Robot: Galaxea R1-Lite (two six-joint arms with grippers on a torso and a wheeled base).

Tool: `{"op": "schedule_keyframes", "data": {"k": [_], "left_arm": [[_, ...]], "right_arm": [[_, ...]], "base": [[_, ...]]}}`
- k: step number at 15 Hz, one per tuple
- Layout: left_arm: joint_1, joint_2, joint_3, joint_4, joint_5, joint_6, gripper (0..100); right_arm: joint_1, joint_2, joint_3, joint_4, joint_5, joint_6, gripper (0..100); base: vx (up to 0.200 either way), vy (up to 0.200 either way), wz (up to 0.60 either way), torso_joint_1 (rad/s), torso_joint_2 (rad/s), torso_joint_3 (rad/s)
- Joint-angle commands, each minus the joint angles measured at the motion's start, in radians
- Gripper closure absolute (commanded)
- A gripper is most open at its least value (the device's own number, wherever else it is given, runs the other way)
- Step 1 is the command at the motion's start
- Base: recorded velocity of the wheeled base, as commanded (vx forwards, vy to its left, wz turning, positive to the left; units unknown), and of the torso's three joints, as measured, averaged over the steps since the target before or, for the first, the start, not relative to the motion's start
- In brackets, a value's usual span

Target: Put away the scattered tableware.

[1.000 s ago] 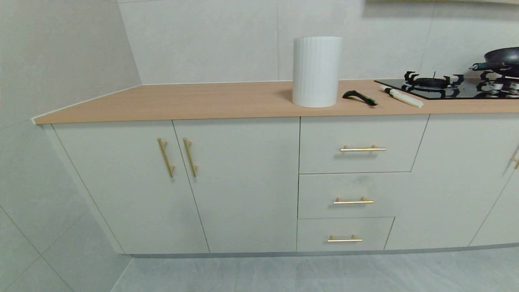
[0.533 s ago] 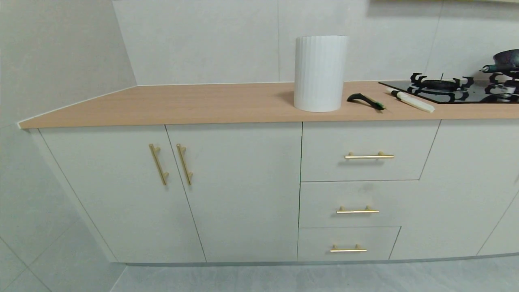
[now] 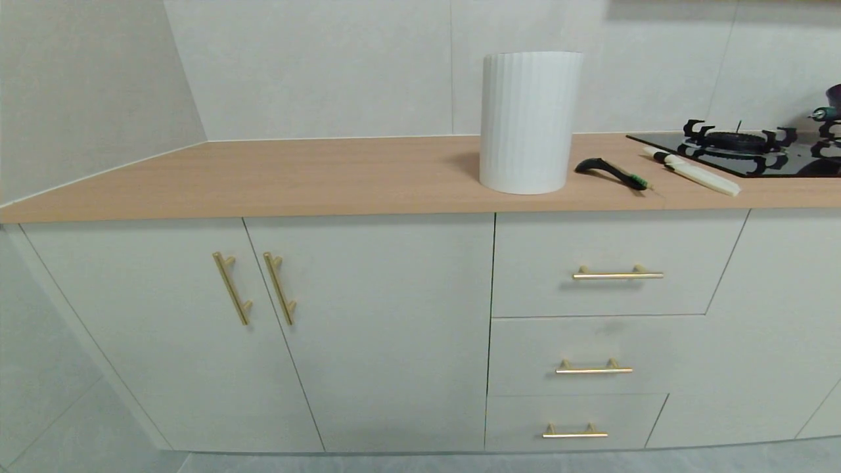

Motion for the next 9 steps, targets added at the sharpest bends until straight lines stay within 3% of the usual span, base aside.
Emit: {"op": "schedule_keyframes", "data": {"k": [1, 5, 7, 9], "left_arm": [[0.001, 0.0, 0.0, 0.0, 0.0, 0.0, 0], [0.001, 0.0, 0.0, 0.0, 0.0, 0.0, 0], [-0.001, 0.0, 0.0, 0.0, 0.0, 0.0, 0], [0.001, 0.0, 0.0, 0.0, 0.0, 0.0, 0]], "right_arm": [[0.0, 0.0, 0.0, 0.0, 0.001, 0.0, 0], [0.0, 0.0, -0.009, -0.014, 0.001, 0.001, 0], [0.019, 0.074, -0.144, -0.014, 0.004, 0.052, 0], [0.066, 0.223, -0.187, 0.003, 0.016, 0.05, 0]], "base": [[0.0, 0.0, 0.0, 0.0, 0.0, 0.0], [0.0, 0.0, 0.0, 0.0, 0.0, 0.0], [0.0, 0.0, 0.0, 0.0, 0.0, 0.0], [0.0, 0.0, 0.0, 0.0, 0.0, 0.0]]}}
